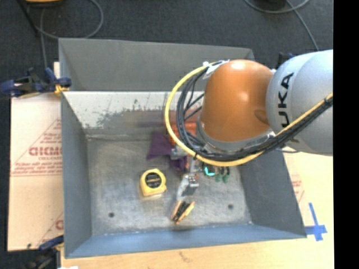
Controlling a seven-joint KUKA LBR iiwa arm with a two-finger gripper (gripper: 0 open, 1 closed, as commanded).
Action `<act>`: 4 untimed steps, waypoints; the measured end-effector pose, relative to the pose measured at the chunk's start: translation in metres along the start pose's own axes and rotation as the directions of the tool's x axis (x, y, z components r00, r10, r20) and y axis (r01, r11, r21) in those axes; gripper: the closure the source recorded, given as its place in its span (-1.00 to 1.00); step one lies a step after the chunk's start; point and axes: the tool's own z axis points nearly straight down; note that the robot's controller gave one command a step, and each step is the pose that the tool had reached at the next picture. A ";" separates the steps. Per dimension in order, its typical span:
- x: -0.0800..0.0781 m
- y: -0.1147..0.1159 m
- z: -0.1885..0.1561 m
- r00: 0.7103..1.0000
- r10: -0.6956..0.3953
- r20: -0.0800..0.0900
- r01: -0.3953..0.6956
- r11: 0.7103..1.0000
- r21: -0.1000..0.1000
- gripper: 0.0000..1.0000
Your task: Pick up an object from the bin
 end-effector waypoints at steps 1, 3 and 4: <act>-0.002 0.000 -0.004 1.000 0.002 0.008 -0.002 1.000 -0.001 -1.00; -0.005 -0.017 0.105 1.000 -0.005 0.010 0.005 1.000 0.001 -1.00; -0.030 0.005 0.126 0.994 -0.110 0.009 0.109 0.994 0.003 -1.00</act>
Offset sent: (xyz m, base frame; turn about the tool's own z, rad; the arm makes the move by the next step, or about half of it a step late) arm -0.0048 0.0010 -0.1633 0.0554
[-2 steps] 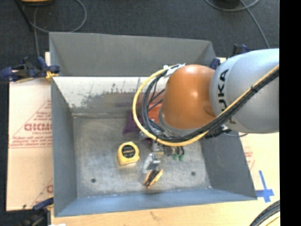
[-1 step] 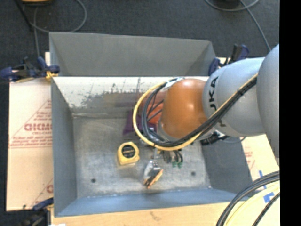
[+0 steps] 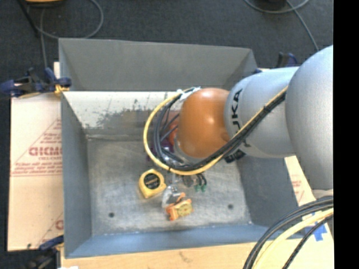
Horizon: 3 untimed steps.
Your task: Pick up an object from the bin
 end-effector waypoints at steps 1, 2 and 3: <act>-0.031 0.000 0.015 1.000 0.000 0.000 0.000 1.000 -0.004 -1.00; -0.042 0.048 -0.012 0.996 -0.085 -0.003 0.085 0.996 0.000 -1.00; -0.034 -0.055 0.023 0.999 -0.014 0.034 0.015 1.000 -0.013 1.00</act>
Offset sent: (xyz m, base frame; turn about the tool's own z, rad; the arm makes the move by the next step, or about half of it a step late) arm 0.0380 0.1202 0.0477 -0.2137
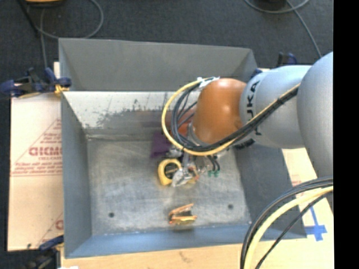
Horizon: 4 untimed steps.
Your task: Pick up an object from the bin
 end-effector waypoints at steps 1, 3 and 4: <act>0.000 -0.001 0.000 1.000 0.002 0.000 -0.002 1.000 0.000 1.00; 0.001 -0.003 -0.049 1.000 0.010 -0.029 -0.010 1.000 0.010 1.00; 0.005 -0.005 -0.060 0.999 0.004 -0.043 -0.004 1.000 0.011 1.00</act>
Offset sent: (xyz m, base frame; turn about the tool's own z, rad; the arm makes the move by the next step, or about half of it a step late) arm 0.0099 -0.0021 0.1459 0.0246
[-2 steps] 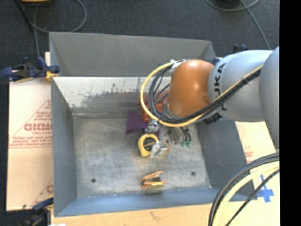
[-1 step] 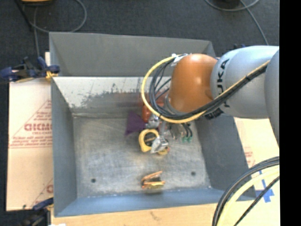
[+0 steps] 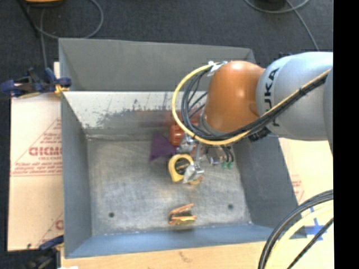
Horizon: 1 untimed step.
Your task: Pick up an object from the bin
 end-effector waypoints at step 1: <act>-0.001 0.000 -0.047 1.000 -0.004 0.005 0.003 1.000 0.001 1.00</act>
Offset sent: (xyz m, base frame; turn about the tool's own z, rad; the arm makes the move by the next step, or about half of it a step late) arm -0.0046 0.0020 0.0026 0.0073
